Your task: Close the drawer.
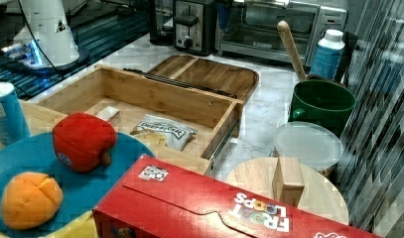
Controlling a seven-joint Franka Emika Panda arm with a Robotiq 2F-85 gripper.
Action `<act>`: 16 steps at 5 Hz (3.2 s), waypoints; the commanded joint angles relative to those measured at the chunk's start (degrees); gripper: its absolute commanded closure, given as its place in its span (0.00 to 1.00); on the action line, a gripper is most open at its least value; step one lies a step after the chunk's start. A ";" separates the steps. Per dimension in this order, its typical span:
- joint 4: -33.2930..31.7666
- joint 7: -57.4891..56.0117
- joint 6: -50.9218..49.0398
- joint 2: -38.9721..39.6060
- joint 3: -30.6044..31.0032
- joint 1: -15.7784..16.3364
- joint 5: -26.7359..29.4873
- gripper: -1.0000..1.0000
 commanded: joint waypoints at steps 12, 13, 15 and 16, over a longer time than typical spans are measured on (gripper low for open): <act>5.81 -34.28 4.41 14.12 -5.84 -17.69 2.24 1.00; 8.93 -37.09 3.60 15.89 -6.97 -20.59 1.63 1.00; 13.51 -41.30 4.38 17.78 -4.93 -29.92 0.47 1.00; 19.59 -47.01 2.85 21.67 -8.17 -29.55 3.19 1.00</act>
